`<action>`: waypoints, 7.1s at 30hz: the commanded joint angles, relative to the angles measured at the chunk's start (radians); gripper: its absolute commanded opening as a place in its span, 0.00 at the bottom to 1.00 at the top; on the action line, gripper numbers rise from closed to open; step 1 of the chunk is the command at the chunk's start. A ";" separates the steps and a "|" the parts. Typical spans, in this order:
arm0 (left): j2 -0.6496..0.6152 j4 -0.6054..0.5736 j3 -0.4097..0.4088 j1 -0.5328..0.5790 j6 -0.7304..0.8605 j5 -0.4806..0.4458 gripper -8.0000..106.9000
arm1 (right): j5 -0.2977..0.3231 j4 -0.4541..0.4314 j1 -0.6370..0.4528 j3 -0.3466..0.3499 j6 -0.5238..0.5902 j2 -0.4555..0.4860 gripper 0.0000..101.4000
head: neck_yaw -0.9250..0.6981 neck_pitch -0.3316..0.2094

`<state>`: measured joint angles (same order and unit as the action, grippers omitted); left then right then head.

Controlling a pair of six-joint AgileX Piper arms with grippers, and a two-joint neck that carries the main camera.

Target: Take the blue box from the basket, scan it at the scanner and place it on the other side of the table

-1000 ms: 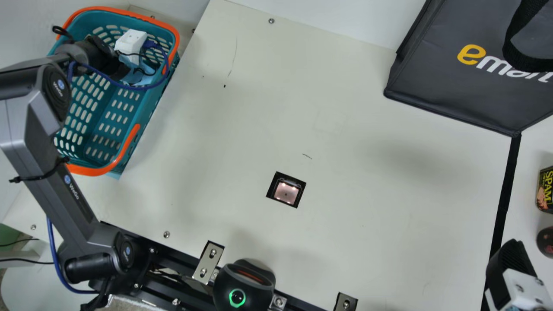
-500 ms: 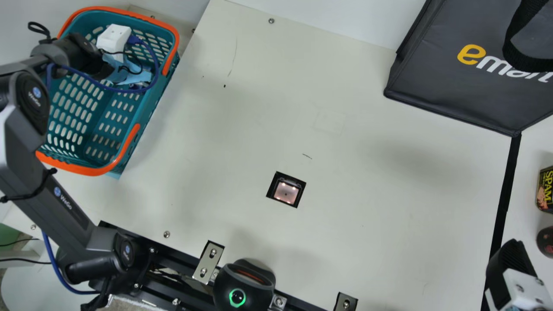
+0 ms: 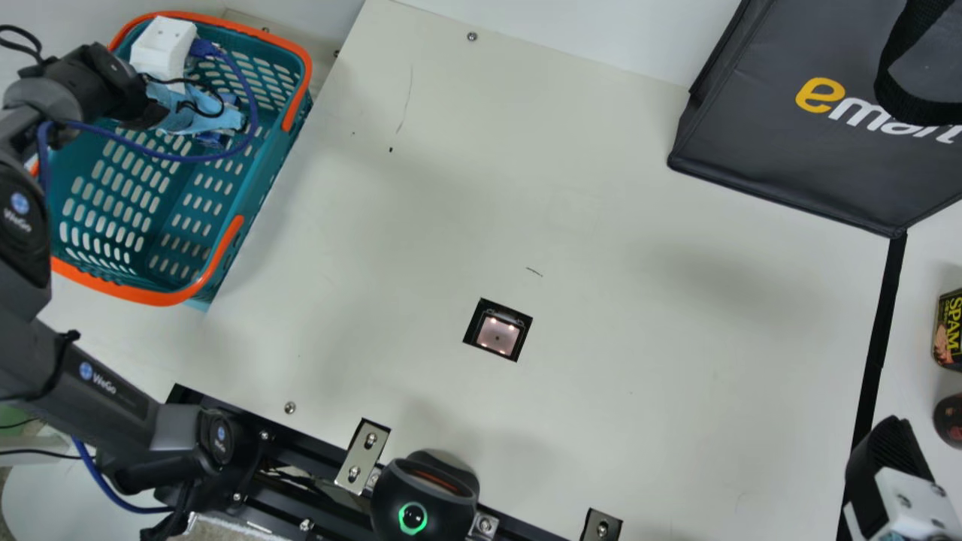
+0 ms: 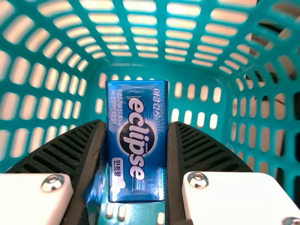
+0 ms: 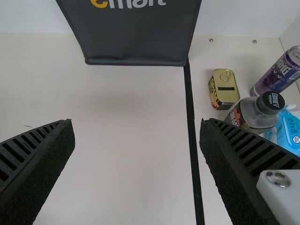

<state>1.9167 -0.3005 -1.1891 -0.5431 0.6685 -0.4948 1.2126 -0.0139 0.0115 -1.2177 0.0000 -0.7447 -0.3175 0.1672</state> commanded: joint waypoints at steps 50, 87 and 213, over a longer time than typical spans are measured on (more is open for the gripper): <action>-0.416 0.426 0.079 0.588 -0.804 -0.203 0.00 | 0.001 0.000 0.000 0.000 0.000 0.000 0.94 | -0.004 -0.029; -0.346 0.533 0.184 1.174 -1.405 -0.298 0.00 | 0.000 0.000 0.000 0.000 0.000 0.000 0.94 | -0.004 -0.029; -0.278 0.190 0.162 1.261 -1.375 0.091 0.85 | 0.000 0.000 0.000 0.000 0.000 0.000 0.94 | -0.004 -0.029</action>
<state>1.6891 -0.0985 -1.0842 0.7362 -0.7662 -0.4158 1.2129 -0.0139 0.0115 -1.2177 0.0000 -0.7447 -0.3191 0.1672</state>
